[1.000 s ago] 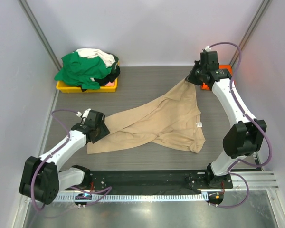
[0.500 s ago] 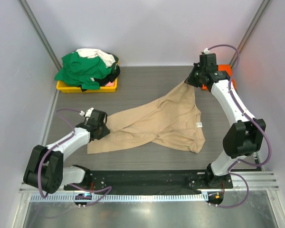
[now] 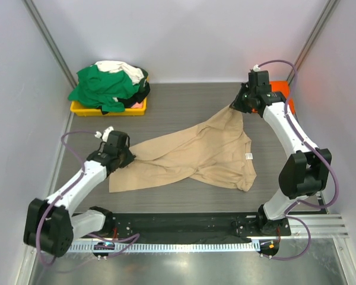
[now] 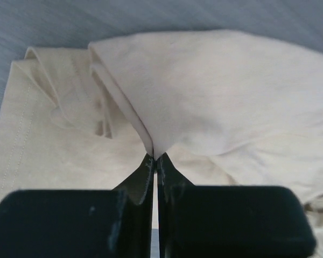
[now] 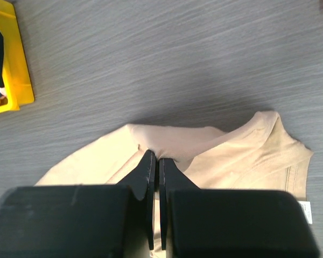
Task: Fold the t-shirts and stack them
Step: Flatten the tshirt out
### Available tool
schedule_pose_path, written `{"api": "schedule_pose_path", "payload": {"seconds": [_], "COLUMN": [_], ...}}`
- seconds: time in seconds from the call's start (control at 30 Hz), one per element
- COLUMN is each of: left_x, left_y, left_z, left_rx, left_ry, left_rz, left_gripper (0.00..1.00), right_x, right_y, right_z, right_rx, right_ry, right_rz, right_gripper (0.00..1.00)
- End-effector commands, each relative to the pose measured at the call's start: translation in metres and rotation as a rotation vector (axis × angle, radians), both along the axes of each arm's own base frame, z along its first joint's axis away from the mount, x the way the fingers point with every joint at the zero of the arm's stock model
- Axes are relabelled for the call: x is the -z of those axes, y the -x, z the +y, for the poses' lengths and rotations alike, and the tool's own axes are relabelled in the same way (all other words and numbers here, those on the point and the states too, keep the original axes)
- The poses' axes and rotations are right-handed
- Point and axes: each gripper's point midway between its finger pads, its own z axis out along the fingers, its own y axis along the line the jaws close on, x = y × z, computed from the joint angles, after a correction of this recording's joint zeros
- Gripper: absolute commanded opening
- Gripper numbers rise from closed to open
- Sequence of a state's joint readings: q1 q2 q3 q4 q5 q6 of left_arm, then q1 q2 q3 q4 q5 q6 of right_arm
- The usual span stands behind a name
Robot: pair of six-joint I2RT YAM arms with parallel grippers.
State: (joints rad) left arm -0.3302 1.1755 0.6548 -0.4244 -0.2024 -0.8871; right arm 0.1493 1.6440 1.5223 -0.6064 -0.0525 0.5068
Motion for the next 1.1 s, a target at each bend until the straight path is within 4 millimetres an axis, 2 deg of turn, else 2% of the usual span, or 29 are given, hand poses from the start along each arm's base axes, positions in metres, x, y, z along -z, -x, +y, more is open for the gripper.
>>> {"api": "schedule_pose_path", "payload": {"seconds": [0.0, 0.13, 0.2, 0.23, 0.33, 0.37, 0.4, 0.43, 0.47, 0.5, 0.57, 0.6, 0.63, 0.67, 0.7, 0.73, 0.77, 0.8, 0.87, 0.93, 0.97, 1.0, 1.03, 1.07], "left_x": [-0.056, -0.102, -0.135, -0.147, -0.205, -0.216, -0.247, -0.266, -0.277, -0.308, -0.338, -0.352, -0.379, -0.390, -0.400, -0.418, -0.426, -0.434, -0.451, -0.465, -0.467, -0.470, -0.477, -0.477], "left_y": [-0.008, -0.003, 0.004, 0.006, 0.020, 0.028, 0.034, 0.043, 0.051, 0.062, 0.083, 0.093, 0.113, 0.123, 0.133, 0.147, 0.162, 0.170, 0.189, 0.200, 0.194, 0.191, 0.196, 0.189], "left_z": [-0.003, -0.001, 0.003, 0.005, 0.013, 0.017, 0.020, 0.025, 0.029, 0.033, 0.040, 0.044, 0.051, 0.056, 0.061, 0.067, 0.073, 0.078, 0.086, 0.091, 0.091, 0.092, 0.096, 0.096], "left_rx": [-0.007, -0.003, 0.003, 0.002, 0.011, 0.012, 0.012, 0.014, 0.012, 0.017, 0.029, 0.041, 0.039, 0.035, 0.031, 0.025, 0.018, 0.013, 0.004, 0.001, 0.001, -0.009, -0.016, -0.022], "left_ry": [0.040, 0.065, 0.071, 0.072, 0.082, 0.073, 0.086, 0.094, 0.090, 0.100, 0.113, 0.108, 0.126, 0.130, 0.126, 0.137, 0.144, 0.137, 0.142, 0.129, 0.115, 0.105, 0.095, 0.080], "left_rz": [-0.116, -0.196, -0.252, -0.277, -0.401, -0.416, -0.485, -0.540, -0.560, -0.637, -0.725, -0.772, -0.858, -0.900, -0.939, -0.999, -1.045, -1.077, -1.144, -1.187, -1.173, -1.166, -1.168, -1.142], "left_gripper": [0.00, 0.00, 0.00, 0.00, 0.00, 0.00, 0.00, 0.00, 0.00, 0.00, 0.00, 0.00, 0.00, 0.00, 0.00, 0.00, 0.00, 0.00, 0.00, 0.00, 0.00, 0.00, 0.00, 0.00], "right_x": [-0.039, -0.059, -0.081, -0.100, -0.136, -0.162, -0.178, -0.192, -0.222, -0.234, -0.264, -0.282, -0.292, -0.304, -0.315, -0.322, -0.333, -0.339, -0.353, -0.363, -0.374, -0.374, -0.388, -0.391], "right_y": [0.009, 0.027, 0.042, 0.056, 0.085, 0.105, 0.120, 0.132, 0.160, 0.175, 0.209, 0.238, 0.257, 0.276, 0.307, 0.323, 0.340, 0.367, 0.397, 0.411, 0.423, 0.421, 0.408, 0.398], "right_z": [0.004, 0.006, 0.004, 0.003, -0.002, -0.005, -0.007, -0.010, -0.015, -0.018, -0.028, -0.033, -0.039, -0.044, -0.051, -0.055, -0.069, -0.080, -0.105, -0.118, -0.128, -0.131, -0.132, -0.133], "right_rx": [-0.016, -0.028, -0.031, -0.031, -0.024, -0.025, -0.023, -0.015, -0.009, 0.000, 0.023, 0.026, 0.042, 0.046, 0.054, 0.066, 0.133, 0.174, 0.295, 0.355, 0.402, 0.417, 0.427, 0.434], "right_ry": [-0.044, -0.073, -0.085, -0.094, -0.110, -0.123, -0.134, -0.141, -0.160, -0.164, -0.172, -0.182, -0.184, -0.184, -0.191, -0.197, -0.192, -0.199, -0.207, -0.201, -0.201, -0.172, -0.156, -0.133], "right_rz": [-0.101, -0.125, -0.169, -0.209, -0.283, -0.356, -0.393, -0.434, -0.526, -0.560, -0.664, -0.741, -0.790, -0.845, -0.920, -0.960, -1.013, -1.074, -1.157, -1.197, -1.231, -1.209, -1.188, -1.161], "right_gripper": [0.01, 0.01, 0.01, 0.01, 0.01, 0.01, 0.01, 0.01, 0.01, 0.01, 0.01, 0.01, 0.01, 0.01, 0.01, 0.01, 0.01, 0.01, 0.01, 0.01, 0.01, 0.01, 0.01, 0.01]}}
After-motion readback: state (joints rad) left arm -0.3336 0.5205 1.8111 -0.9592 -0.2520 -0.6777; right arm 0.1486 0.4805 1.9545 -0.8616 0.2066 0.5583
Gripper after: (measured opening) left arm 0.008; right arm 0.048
